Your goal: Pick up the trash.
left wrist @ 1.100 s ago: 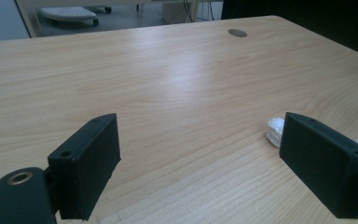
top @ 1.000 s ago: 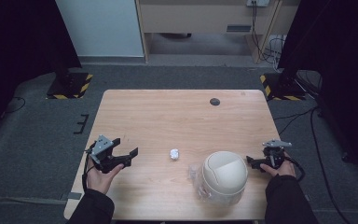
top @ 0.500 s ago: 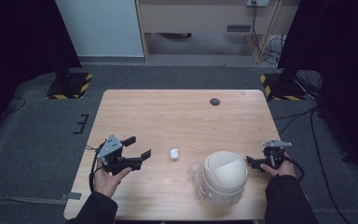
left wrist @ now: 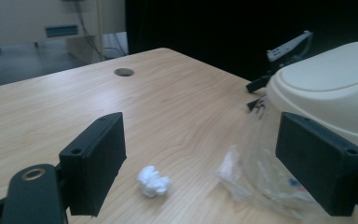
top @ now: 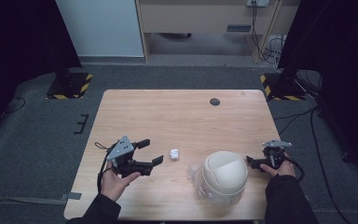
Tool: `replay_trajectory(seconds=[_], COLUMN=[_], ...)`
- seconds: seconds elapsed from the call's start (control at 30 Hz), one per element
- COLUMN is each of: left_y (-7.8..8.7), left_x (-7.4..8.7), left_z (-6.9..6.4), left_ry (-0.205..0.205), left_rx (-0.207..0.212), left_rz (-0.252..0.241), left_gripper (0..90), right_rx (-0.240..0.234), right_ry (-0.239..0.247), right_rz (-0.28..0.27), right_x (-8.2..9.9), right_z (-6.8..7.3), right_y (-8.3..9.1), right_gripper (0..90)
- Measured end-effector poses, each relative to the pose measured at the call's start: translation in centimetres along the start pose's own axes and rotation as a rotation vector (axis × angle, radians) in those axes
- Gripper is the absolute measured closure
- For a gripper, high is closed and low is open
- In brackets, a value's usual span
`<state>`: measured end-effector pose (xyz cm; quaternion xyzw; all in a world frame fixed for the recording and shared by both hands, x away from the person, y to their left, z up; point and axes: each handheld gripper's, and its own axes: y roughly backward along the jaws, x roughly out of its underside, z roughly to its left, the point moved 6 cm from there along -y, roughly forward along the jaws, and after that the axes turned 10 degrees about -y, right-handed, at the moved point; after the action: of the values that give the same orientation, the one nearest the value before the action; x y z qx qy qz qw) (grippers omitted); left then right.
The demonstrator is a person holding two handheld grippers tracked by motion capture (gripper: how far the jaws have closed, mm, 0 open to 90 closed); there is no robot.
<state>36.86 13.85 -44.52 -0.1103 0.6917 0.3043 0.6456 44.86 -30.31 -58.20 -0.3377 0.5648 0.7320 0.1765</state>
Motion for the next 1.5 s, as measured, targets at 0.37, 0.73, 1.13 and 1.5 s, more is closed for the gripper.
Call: replay_trajectory(seconds=[0.37,0.73,1.13,1.5], left_y=[-1.8,-3.7,-5.9,-7.3], left_x=[-1.1,-2.2,-3.8,-4.2], left_z=[-2.6,-4.5,-6.9,-9.0], left_ry=[-0.03,-0.072,-0.107,-0.119], left_rx=[0.113,0.192,0.279,0.361], left_rz=[0.009,0.024,0.025,0.037], left_gripper=[15.3,14.9,14.8,15.3], right_rx=[0.0,0.001,0.001,0.001], right_ry=[0.0,-0.001,0.001,0.003], right_rz=[0.0,0.001,0.0,-0.001], right_x=[0.0,0.0,0.0,0.0], right_z=[0.0,0.0,0.0,0.0], right_y=[0.0,0.0,0.0,0.0], right_gripper=[0.7,0.7,0.6,0.7])
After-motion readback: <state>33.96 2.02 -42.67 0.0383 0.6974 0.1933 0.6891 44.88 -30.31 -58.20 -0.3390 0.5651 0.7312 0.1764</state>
